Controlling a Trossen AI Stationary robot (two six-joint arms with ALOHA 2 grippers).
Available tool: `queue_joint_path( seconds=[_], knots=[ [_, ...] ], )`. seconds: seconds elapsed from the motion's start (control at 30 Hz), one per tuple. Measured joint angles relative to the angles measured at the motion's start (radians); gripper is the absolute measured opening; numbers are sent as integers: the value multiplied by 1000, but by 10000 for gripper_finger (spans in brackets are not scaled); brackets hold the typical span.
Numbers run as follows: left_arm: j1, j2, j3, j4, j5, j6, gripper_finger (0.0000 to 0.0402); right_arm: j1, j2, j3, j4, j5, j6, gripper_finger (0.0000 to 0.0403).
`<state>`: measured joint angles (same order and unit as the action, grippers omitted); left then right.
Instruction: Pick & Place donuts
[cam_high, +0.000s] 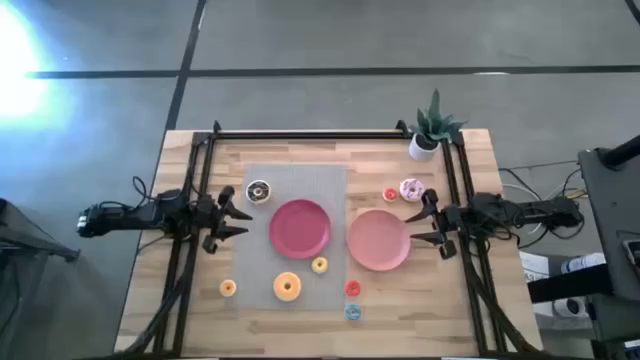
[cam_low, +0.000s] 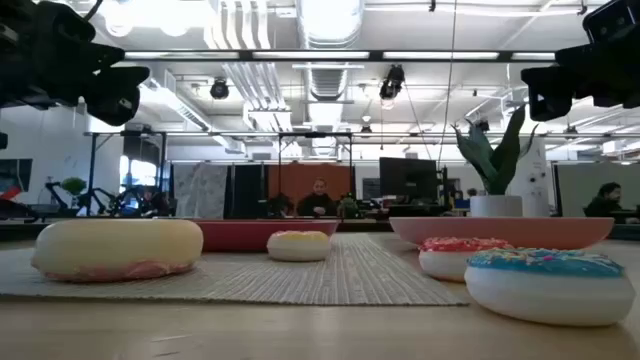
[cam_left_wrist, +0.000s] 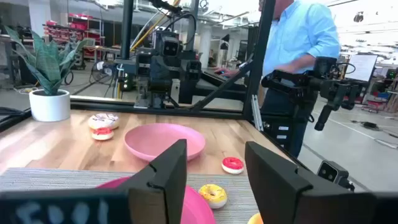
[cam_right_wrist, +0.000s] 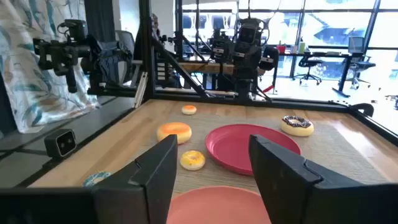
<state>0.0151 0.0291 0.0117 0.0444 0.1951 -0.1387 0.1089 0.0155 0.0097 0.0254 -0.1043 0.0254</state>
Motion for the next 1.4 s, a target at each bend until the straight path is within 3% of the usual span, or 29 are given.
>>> queue_joint_path(
  seconds=[1.0,1.1,1.17,1.3,1.4],
  knots=[
    [0,0,0,0,0,0,137,0,0,0,0,0,-7,189],
    [0,0,0,0,0,0,137,-1,0,0,11,2,-246,189],
    [0,0,0,0,0,0,137,4,0,0,14,-5,-293,189],
    [0,0,0,0,0,0,137,3,0,0,12,-5,-158,189],
    [0,0,0,0,0,0,137,3,1,0,40,6,139,189]
  ],
)
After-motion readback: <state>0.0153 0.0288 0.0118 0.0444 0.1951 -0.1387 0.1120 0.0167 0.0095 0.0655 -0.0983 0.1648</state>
